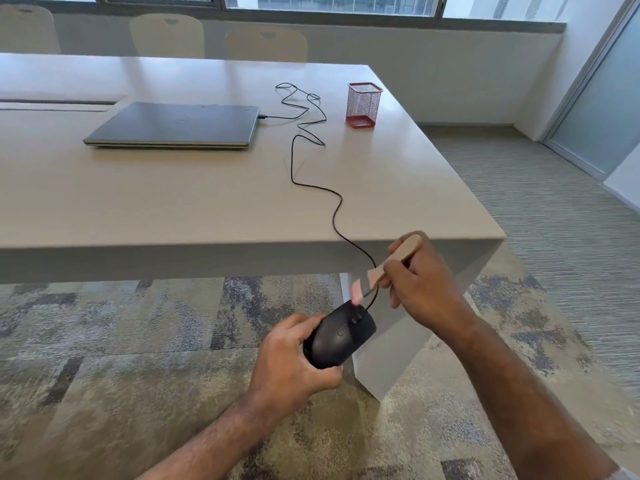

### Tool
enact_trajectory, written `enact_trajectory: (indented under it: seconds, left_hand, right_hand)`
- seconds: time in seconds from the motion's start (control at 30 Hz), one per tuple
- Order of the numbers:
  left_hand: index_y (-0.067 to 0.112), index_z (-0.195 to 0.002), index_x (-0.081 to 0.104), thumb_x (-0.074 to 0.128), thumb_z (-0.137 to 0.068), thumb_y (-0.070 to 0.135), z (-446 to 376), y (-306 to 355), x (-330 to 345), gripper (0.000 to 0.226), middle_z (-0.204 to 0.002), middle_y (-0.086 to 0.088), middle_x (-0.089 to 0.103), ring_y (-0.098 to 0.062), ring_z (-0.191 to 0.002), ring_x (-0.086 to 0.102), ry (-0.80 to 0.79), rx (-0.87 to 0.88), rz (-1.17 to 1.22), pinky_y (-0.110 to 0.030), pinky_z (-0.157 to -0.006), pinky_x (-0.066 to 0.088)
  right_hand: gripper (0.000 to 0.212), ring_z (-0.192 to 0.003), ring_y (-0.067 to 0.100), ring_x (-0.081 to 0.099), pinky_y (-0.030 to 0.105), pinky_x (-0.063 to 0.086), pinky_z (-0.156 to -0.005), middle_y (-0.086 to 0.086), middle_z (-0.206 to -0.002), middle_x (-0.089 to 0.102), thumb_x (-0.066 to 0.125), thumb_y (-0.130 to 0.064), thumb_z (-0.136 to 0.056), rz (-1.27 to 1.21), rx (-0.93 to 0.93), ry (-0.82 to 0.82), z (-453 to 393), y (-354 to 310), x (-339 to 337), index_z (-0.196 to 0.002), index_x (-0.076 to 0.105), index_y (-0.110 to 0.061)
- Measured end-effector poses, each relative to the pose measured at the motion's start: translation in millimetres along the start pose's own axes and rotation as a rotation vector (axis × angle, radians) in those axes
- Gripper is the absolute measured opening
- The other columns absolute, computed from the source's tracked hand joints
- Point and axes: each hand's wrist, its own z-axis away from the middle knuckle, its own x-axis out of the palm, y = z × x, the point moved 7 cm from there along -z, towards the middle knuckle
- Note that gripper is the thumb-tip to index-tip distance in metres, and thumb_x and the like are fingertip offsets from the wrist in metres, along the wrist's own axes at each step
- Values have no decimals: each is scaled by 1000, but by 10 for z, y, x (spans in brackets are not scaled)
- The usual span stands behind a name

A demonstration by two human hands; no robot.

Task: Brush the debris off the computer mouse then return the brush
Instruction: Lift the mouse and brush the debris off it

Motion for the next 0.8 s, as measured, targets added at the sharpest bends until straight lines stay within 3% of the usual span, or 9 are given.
enact_trajectory:
  seconds: [0.13, 0.27, 0.4, 0.47, 0.57, 0.63, 0.7, 0.8]
  left_hand:
    - [32, -115, 70, 82, -54, 37, -41, 45, 5, 63, -96, 21, 60, 0, -99, 57, -2, 25, -27, -12, -73, 50]
    - [28, -120, 69, 78, -54, 39, -47, 115, -17, 68, -98, 17, 61, 1, -96, 53, 13, 85, -120, -8, -71, 47]
    - [26, -123, 70, 79, -52, 37, -18, 125, -1, 72, -101, 11, 64, -3, -92, 53, -3, 108, -169, -23, -74, 53]
    - [28, -123, 69, 77, -54, 38, -13, 94, 4, 71, -101, 14, 62, -1, -94, 54, -13, 77, -137, -21, -75, 51]
    - [31, -125, 68, 79, -55, 38, -29, 54, 4, 71, -101, 19, 60, 5, -100, 53, -14, 49, -120, -8, -73, 44]
    - [31, -122, 68, 81, -55, 37, -53, 47, -3, 69, -99, 20, 60, 5, -98, 54, -10, 33, -114, -6, -70, 44]
    - [30, -119, 69, 82, -54, 36, -75, 47, -8, 66, -98, 21, 60, 3, -97, 56, -8, 21, -85, -9, -70, 48]
    - [31, -119, 71, 84, -52, 35, -86, 37, -9, 68, -98, 21, 61, -1, -98, 59, -9, -3, -39, -17, -72, 52]
  right_hand:
    - [1, -43, 15, 57, 29, 47, -44, 8, -63, 68, 53, -24, -87, -237, -2, -111, 50, -102, 189, -87, 52, -24]
    - [9, -52, 12, 58, 31, 47, -54, 9, -76, 68, 52, -23, -96, -27, 35, -117, 13, -24, 270, -89, 48, -27]
    - [6, -73, 20, 63, 33, 47, -65, 4, -82, 64, 49, -23, -100, 185, 26, -22, -81, -7, 121, -98, 48, -17]
    - [9, -75, 18, 61, 35, 45, -66, 1, -82, 61, 49, -25, -100, 267, -38, 33, -89, -65, 52, -100, 46, -16]
    - [6, -72, 18, 63, 36, 49, -66, 2, -80, 63, 50, -24, -99, 149, -81, 36, -72, -142, 33, -96, 47, -20]
    - [7, -64, 15, 62, 34, 47, -60, 5, -78, 65, 50, -25, -97, -7, -87, -57, -31, -175, 117, -91, 48, -27]
    - [11, -59, 12, 61, 33, 48, -56, 4, -75, 66, 51, -26, -97, 0, -105, -141, 18, -169, 209, -88, 47, -32]
    - [7, -72, 18, 66, 36, 54, -66, 2, -79, 65, 52, -23, -99, 127, -89, -78, -7, -76, 140, -93, 49, -25]
